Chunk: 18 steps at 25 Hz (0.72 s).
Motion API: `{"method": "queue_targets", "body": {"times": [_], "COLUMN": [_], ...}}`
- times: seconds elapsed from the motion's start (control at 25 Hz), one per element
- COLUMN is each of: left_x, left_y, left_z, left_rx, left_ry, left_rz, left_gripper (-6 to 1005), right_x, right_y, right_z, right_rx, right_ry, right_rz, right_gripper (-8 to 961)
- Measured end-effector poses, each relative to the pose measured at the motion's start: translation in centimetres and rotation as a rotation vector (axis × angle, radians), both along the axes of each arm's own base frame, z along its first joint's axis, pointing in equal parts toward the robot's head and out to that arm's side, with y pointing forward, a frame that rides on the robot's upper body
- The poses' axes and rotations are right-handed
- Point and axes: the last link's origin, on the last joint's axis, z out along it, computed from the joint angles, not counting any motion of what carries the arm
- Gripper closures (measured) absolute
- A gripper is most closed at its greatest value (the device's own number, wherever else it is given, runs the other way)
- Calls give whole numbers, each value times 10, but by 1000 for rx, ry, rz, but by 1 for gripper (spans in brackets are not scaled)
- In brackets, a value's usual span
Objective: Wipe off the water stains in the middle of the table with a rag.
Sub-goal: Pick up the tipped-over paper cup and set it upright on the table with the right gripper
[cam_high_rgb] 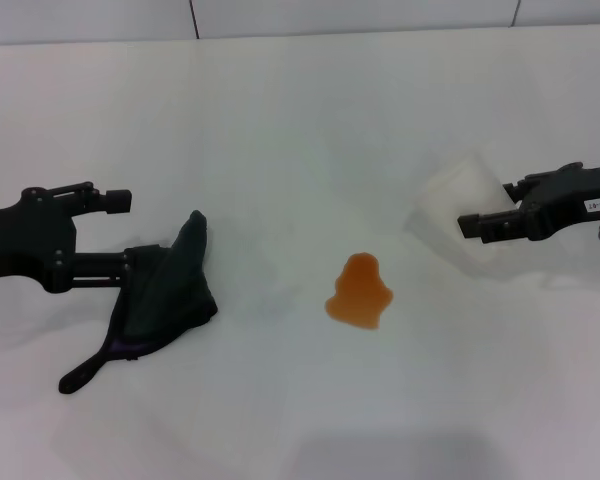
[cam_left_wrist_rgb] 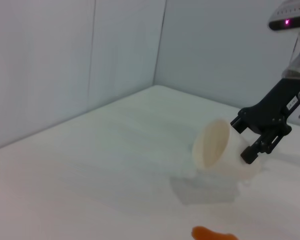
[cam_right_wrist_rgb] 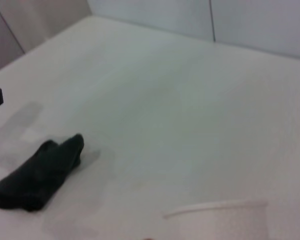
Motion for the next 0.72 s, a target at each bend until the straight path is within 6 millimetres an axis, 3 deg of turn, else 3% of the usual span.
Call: {"method": "queue_targets", "body": {"times": [0.72], "left_x": [-3], "left_y": [1], "left_z": [-2], "left_rx": [15], "left_ry": [-27], "left_rz": [42], "left_gripper": [131], "right_x": [46], "right_y": [4], "right_z": [-29], "right_rx": [163], "right_ry": [139], "right_rz": [144], "right_gripper": [248]}}
